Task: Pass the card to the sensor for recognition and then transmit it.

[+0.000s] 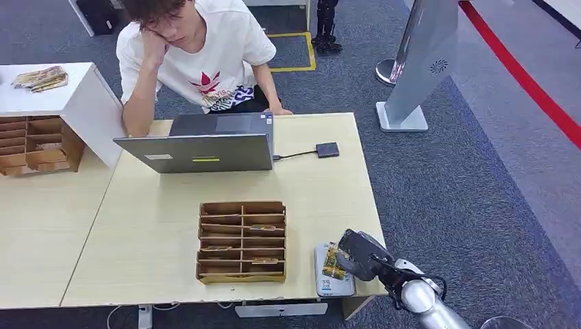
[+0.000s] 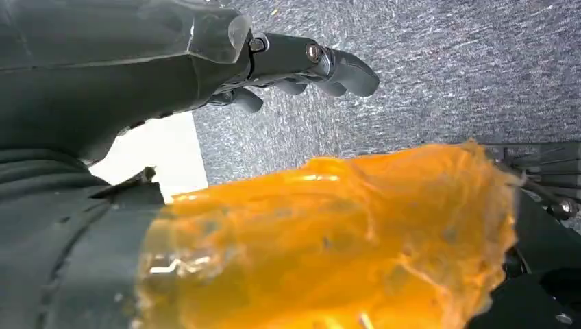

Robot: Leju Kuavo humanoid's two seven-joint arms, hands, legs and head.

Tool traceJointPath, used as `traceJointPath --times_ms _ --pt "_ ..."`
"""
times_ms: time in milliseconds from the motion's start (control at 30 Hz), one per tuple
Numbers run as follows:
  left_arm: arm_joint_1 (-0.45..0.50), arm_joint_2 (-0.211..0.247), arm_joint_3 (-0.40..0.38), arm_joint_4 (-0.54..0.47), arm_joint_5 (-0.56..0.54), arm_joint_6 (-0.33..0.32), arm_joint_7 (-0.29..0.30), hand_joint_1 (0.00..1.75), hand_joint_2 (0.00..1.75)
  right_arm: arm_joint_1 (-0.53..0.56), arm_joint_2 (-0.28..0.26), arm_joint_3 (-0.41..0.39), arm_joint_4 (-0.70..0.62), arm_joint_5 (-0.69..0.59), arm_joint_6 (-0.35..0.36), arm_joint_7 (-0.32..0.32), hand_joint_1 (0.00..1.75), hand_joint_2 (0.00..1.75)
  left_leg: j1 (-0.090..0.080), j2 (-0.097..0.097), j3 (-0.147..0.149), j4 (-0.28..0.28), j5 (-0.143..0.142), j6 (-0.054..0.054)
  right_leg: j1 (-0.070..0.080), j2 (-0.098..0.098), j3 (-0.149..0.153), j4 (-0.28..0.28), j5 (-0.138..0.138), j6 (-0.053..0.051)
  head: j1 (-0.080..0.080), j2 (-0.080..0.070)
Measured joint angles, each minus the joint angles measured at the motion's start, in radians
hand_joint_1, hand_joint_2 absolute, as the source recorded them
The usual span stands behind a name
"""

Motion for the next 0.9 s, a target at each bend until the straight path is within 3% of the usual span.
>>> traceJointPath --times_ms 900 --pt "-0.001 0.000 0.000 0.000 -0.004 0.002 0.003 0.00 0.00 0.000 0.002 0.000 0.003 -0.005 0.000 -0.001 1.75 1.75 0.000 0.000 0.000 0.000 0.000 0.000 0.000 0.000 0.000 0.000 0.000 0.000 0.000 0.000"
